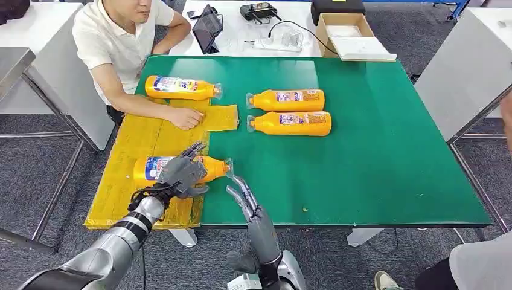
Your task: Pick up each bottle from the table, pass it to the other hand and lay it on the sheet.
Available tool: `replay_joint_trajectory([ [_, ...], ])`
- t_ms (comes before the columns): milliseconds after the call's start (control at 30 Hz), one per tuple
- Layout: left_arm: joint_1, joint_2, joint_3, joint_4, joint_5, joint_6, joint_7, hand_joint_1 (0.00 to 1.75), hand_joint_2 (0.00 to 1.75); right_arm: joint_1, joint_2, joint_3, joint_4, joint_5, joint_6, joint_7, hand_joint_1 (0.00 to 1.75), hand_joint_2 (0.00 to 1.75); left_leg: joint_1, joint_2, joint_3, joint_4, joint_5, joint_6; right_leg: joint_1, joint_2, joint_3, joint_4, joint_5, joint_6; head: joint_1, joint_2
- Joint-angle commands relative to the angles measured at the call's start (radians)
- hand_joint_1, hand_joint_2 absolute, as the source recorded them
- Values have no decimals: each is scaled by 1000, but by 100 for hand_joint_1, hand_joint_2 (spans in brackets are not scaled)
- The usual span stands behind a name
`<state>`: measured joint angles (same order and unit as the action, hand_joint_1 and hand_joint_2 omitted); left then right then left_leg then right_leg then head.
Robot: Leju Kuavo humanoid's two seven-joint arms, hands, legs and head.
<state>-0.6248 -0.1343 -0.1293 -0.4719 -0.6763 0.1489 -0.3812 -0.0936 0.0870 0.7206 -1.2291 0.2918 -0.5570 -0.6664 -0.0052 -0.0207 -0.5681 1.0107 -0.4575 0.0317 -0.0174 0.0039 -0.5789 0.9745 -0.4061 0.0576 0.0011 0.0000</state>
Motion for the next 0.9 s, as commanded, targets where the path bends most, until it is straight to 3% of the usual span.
replay_joint_trajectory([
  [33, 54, -19, 60, -51, 16, 33, -30, 0, 175, -30, -30, 47, 52, -6, -12, -32, 0, 0, 1, 3, 1, -1, -1, -2, 2, 1, 1, -1, 0, -3, 0, 0],
  [567, 67, -28, 68, -81, 45, 62, -63, 0, 175, -28, -32, 49, 51, -5, -17, -32, 0, 0, 1, 2, -1, 0, 0, -1, 1, 1, -2, -1, 0, -2, 0, 0],
  [700, 189, -66, 125, -329, 360, -75, -185, 0, 175, -13, -39, 55, 28, -2, -39, -32, 0, 0, 1, 3, -1, -1, -1, -2, 1, 2, -2, -1, 0, -2, 0, 0],
  [767, 256, -83, 126, -485, 585, -181, -150, 0, 175, -9, -56, 79, -12, 19, -117, -32, 0, 0, 1, 3, -2, 0, -1, -2, 1, 1, -3, -1, 0, -2, 0, 0],
  [800, 295, -86, 113, -588, 737, -240, -117, 0, 175, -10, -64, 90, -15, 28, -141, -32, 0, 175, 1, 4, -1, 0, -2, -2, 2, 1, -2, -1, -1, -3, 0, 0],
  [900, 361, -71, 78, -765, 1010, -310, -64, 0, 175, 9, -64, 65, -59, 19, -141, -32, 0, 175, 1, 5, -4, 1, -2, -2, 2, 3, -6, 1, -1, -2, 0, 0],
])
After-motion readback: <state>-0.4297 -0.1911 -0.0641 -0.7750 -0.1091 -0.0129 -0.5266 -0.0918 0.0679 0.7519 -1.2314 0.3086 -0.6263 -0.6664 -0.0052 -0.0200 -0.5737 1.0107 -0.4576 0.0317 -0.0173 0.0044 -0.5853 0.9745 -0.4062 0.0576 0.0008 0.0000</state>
